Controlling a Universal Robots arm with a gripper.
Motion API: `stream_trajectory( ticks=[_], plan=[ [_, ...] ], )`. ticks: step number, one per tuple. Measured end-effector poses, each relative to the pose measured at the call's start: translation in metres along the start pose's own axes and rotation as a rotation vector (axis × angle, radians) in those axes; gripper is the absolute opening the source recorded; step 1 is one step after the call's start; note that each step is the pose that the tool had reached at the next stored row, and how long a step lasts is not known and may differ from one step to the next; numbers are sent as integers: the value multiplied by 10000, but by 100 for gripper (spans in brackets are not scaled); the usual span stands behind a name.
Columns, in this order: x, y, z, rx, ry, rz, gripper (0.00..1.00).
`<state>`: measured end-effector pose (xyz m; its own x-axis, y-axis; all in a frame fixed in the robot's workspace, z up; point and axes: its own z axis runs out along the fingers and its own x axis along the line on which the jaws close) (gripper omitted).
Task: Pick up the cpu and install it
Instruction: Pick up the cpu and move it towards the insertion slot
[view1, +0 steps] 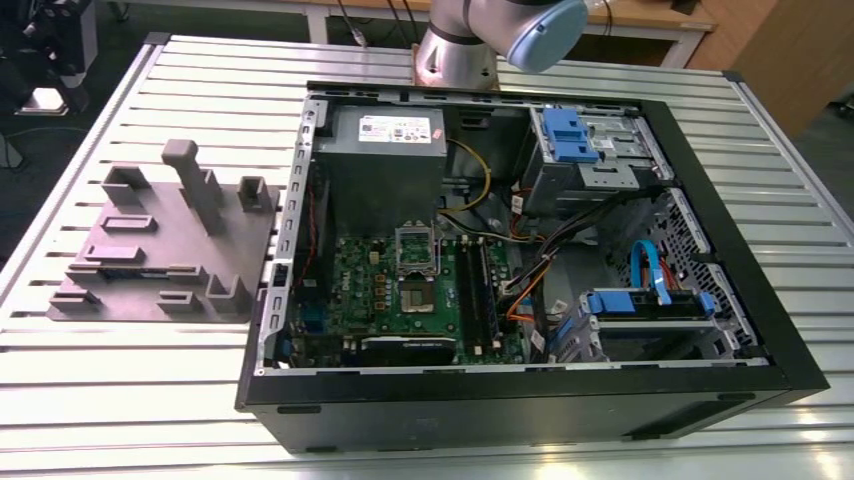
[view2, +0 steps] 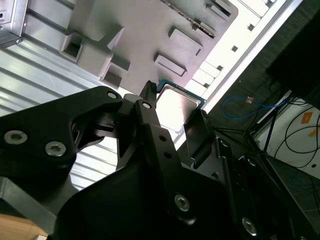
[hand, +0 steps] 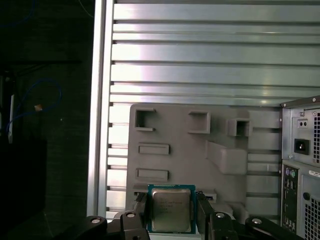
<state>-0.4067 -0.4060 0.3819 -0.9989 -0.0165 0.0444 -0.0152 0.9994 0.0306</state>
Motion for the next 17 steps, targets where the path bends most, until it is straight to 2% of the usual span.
stream_trajectory(
  ticks=[10, 17],
  plan=[
    [-63, -1, -2, 0, -1, 0, 47],
    [-149, -3, -7, 0, 0, 0, 47]
  ],
)
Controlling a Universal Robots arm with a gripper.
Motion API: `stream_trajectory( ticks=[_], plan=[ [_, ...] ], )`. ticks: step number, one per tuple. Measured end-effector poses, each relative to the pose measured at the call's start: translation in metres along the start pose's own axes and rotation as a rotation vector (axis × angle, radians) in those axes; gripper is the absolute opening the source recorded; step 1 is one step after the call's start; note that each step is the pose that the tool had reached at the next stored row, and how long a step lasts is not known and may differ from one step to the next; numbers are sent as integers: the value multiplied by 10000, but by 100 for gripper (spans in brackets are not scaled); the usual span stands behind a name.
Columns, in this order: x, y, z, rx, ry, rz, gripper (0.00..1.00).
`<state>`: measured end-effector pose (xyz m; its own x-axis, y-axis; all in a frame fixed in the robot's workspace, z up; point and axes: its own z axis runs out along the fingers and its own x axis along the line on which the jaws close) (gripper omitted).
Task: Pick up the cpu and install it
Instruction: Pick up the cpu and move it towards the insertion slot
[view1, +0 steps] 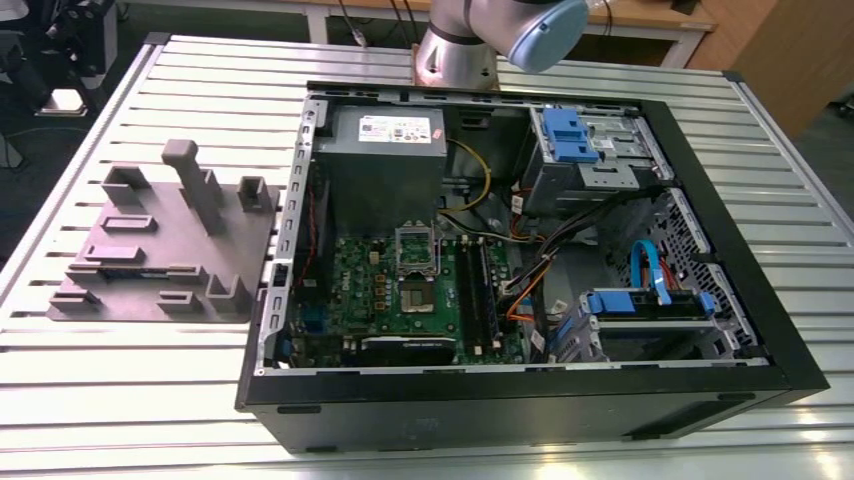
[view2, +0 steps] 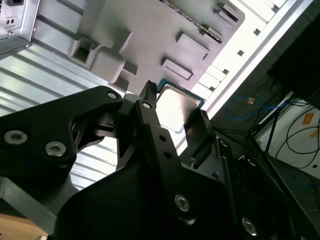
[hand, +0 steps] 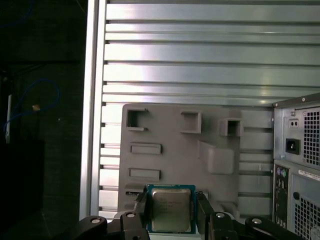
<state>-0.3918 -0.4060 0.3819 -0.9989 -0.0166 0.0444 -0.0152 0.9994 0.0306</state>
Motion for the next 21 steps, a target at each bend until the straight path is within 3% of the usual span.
stream_trajectory(
  ticks=[10, 21],
  plan=[
    [-58, 0, -2, -1, -1, 1, 47],
    [-65, -1, -3, 0, 0, 1, 47]
  ],
)
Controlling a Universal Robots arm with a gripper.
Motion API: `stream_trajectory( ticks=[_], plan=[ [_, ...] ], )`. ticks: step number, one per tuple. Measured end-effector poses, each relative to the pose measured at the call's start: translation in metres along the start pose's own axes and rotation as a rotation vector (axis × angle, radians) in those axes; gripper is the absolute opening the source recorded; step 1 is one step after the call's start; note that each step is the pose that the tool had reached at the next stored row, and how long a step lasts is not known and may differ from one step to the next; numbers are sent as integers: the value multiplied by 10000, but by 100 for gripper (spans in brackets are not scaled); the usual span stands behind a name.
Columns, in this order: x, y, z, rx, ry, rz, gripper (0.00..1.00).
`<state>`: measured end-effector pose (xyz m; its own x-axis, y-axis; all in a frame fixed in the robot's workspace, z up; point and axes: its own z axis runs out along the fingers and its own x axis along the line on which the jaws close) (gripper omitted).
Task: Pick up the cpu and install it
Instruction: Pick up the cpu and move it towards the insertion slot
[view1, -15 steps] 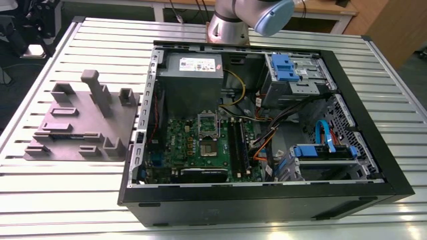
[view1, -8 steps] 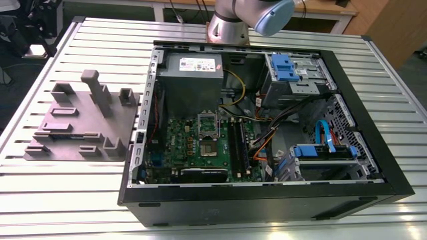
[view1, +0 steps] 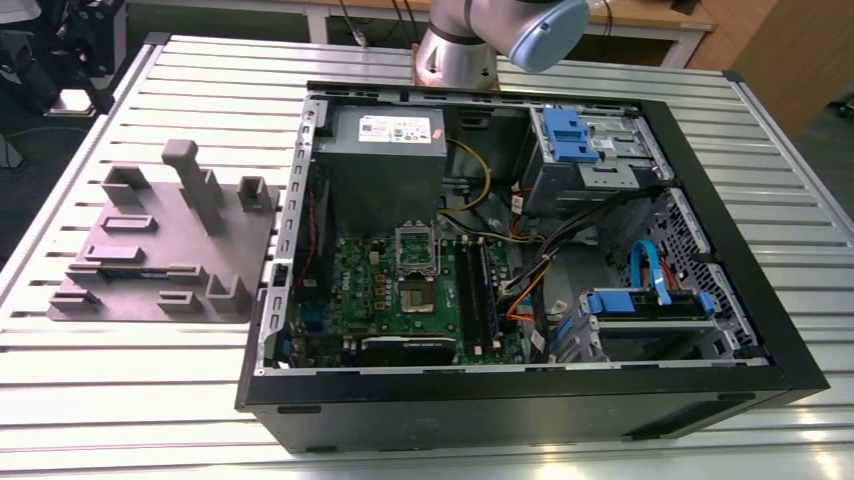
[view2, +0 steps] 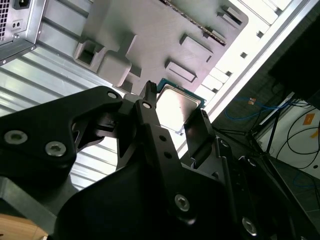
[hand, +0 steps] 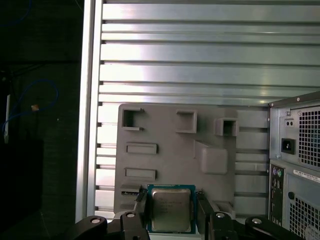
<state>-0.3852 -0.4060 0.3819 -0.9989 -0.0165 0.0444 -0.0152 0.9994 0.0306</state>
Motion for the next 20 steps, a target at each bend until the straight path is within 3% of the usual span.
stream_trajectory(
  ticks=[9, 20],
  plan=[
    [-18, 0, -1, 0, 1, -1, 47],
    [-112, -2, -5, 0, 0, 0, 47]
  ],
)
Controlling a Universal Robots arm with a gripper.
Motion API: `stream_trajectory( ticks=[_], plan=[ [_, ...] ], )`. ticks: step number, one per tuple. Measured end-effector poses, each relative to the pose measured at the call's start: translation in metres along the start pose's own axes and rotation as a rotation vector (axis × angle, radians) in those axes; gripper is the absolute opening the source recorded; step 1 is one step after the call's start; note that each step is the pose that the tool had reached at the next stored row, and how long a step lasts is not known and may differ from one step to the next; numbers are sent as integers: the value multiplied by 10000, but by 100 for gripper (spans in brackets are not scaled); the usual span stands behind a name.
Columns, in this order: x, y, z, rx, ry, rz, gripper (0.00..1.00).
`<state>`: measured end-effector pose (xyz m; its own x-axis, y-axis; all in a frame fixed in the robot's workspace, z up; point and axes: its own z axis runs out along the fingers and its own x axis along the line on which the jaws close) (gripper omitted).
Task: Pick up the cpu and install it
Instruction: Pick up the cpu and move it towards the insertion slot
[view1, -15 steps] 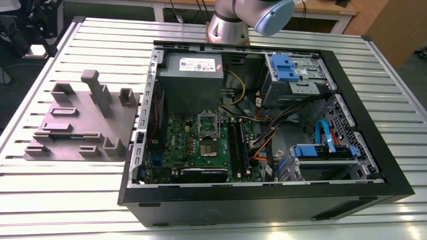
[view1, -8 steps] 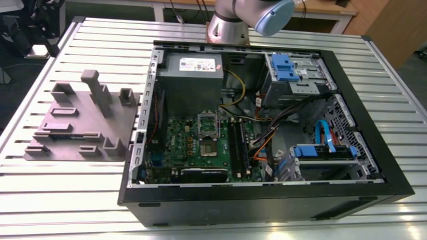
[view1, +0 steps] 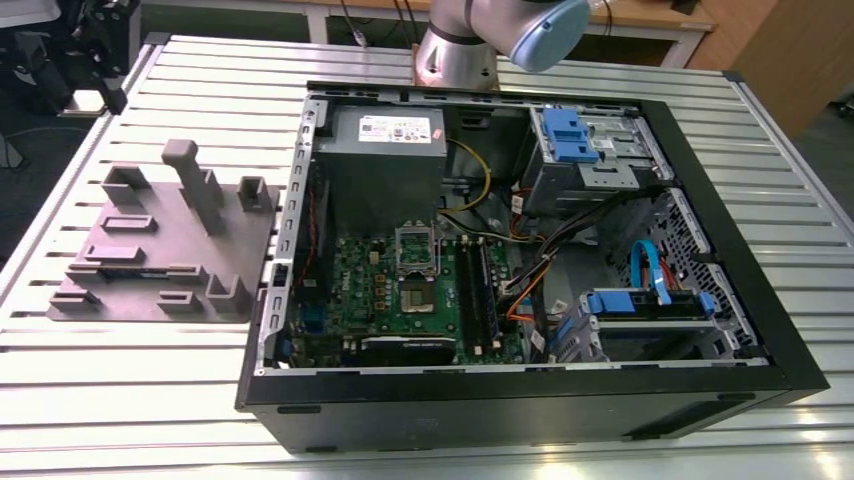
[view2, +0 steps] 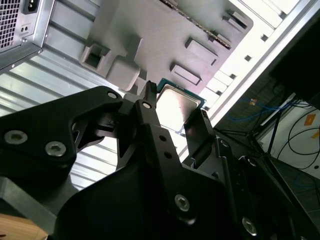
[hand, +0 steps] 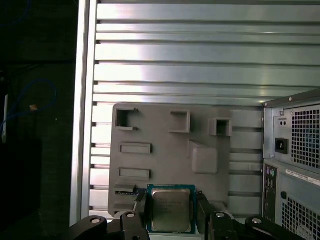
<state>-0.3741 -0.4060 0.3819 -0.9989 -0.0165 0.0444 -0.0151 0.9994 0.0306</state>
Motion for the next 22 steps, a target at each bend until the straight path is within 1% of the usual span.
stream_trajectory(
  ticks=[12, 18, 22],
  plan=[
    [-105, -2, -4, 0, 0, -1, 47],
    [-144, -2, -6, 0, 0, 0, 47],
    [-158, -2, -7, 0, 0, 0, 47]
  ],
)
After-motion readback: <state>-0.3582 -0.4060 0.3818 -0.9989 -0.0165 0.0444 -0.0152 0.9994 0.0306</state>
